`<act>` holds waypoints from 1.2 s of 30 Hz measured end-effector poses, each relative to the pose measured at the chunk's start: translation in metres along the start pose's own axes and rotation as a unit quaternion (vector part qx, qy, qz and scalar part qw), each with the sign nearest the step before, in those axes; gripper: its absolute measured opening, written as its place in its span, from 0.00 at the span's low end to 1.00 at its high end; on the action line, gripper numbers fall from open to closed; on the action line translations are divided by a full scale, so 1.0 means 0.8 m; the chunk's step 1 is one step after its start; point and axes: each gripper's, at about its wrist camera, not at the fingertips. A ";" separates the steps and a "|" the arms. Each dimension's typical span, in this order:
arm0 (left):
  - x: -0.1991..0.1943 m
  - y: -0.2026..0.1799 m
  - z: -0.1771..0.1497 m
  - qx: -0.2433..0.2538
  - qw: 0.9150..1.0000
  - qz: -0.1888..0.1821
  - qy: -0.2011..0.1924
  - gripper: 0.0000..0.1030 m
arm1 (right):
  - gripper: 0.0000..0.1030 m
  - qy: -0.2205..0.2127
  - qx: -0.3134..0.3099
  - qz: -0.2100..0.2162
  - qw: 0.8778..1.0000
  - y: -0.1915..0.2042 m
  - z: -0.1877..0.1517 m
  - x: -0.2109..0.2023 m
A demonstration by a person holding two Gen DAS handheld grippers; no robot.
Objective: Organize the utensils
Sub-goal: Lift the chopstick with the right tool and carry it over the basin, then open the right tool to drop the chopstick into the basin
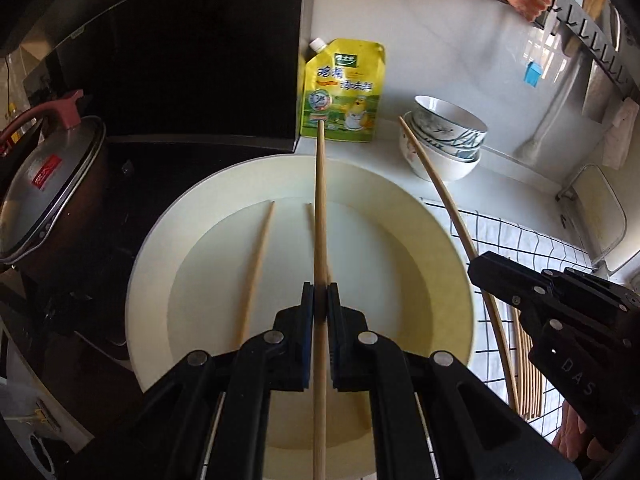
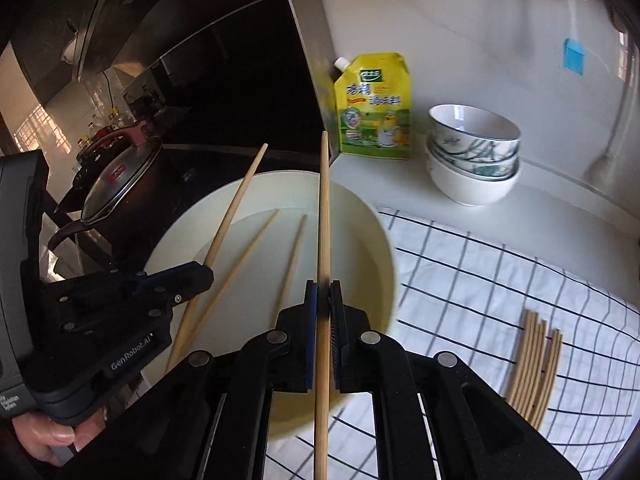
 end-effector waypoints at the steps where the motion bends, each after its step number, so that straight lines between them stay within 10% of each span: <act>1: 0.003 0.007 -0.002 -0.003 1.000 0.001 0.002 0.07 | 0.06 0.006 -0.001 0.003 1.000 0.008 0.003 0.010; 29: 0.096 0.072 -0.034 -0.019 0.997 0.002 0.079 0.08 | 0.06 0.113 0.046 -0.047 0.991 0.018 -0.009 0.128; 36: 0.080 0.082 -0.031 -0.034 0.997 0.011 0.062 0.32 | 0.11 0.094 0.049 -0.048 0.993 0.017 -0.007 0.112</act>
Point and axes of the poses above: each gripper's, at about its wrist camera, not at the fingertips, and x roughly the way its jaws point, y to its left, z to its top, and after that the axes turned 4 degrees about x, right-handed
